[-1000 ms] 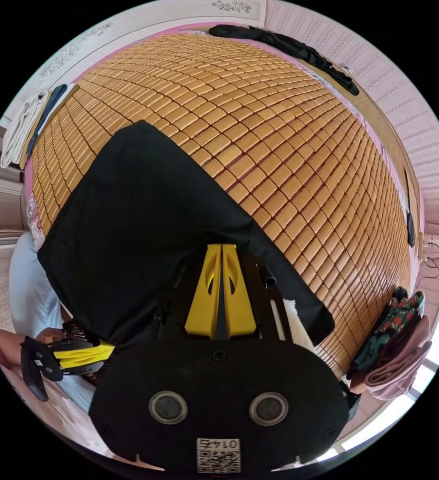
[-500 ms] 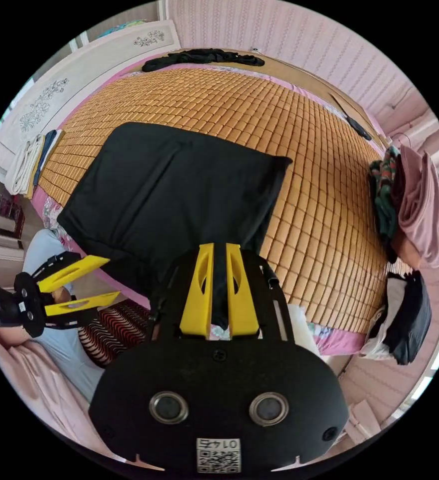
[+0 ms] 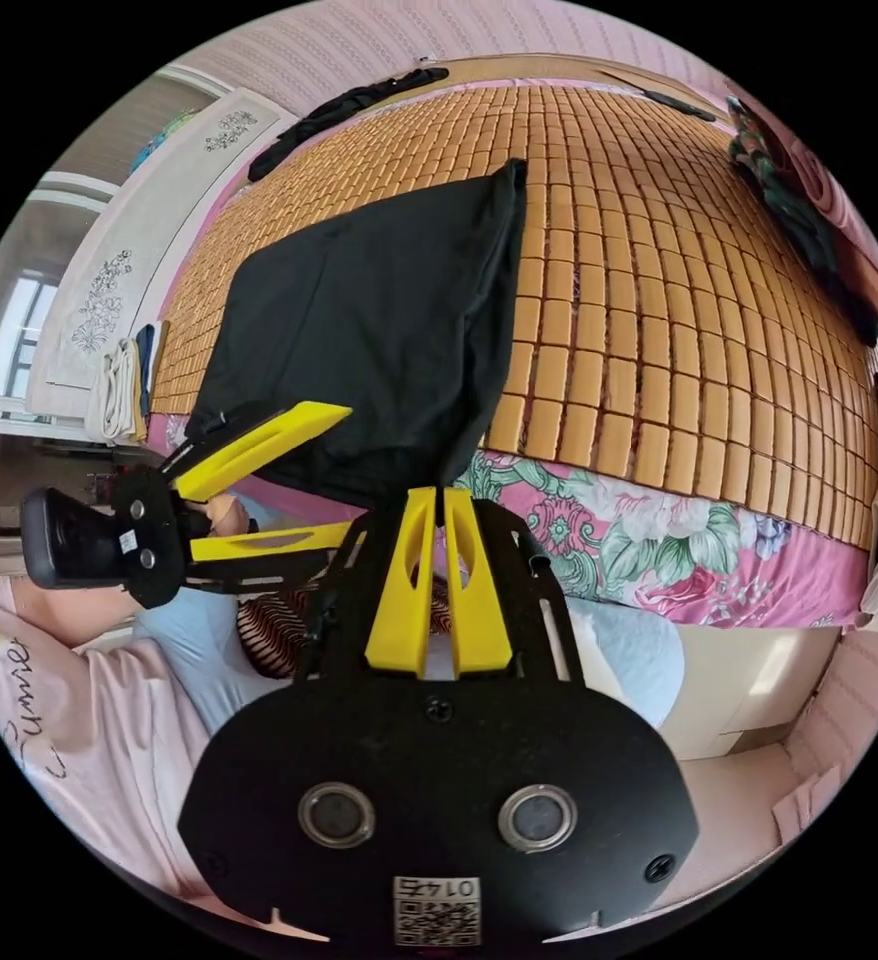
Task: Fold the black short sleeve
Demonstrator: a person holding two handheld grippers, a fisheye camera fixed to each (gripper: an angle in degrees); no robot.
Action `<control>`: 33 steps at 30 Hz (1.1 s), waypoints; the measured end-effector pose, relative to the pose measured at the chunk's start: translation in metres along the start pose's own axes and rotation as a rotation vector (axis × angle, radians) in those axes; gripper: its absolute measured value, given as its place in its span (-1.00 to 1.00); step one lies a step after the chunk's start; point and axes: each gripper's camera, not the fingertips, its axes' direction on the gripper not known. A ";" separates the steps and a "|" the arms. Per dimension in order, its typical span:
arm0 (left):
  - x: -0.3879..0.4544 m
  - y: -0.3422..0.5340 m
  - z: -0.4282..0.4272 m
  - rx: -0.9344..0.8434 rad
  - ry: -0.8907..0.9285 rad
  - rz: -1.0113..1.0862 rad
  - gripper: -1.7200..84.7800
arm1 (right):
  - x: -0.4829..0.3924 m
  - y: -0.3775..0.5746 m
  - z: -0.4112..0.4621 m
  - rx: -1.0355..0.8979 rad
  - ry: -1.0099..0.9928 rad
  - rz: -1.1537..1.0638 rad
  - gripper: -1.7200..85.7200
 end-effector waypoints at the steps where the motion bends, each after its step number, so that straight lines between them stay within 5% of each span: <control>1: 0.001 -0.006 0.005 -0.003 0.014 0.008 -0.59 | 0.003 0.001 -0.004 0.014 -0.026 -0.005 -0.96; 5: 0.000 -0.023 0.021 -0.029 0.020 0.000 -0.62 | 0.021 0.008 -0.028 0.093 -0.173 -0.051 -0.97; 11: -0.018 -0.030 0.015 -0.045 -0.029 -0.124 -0.95 | 0.069 0.021 -0.050 0.232 -0.374 -0.058 -0.95; 16: -0.024 -0.023 0.000 -0.026 -0.017 -0.137 -0.97 | 0.131 0.021 -0.038 0.266 -0.367 0.096 -0.83; 23: -0.024 -0.019 -0.024 -0.027 0.020 -0.103 -0.97 | 0.189 -0.007 -0.020 0.429 -0.632 0.268 -0.70; 33: -0.024 -0.024 -0.052 -0.016 0.102 -0.062 -0.97 | 0.218 -0.042 -0.020 0.424 -0.662 0.322 -0.87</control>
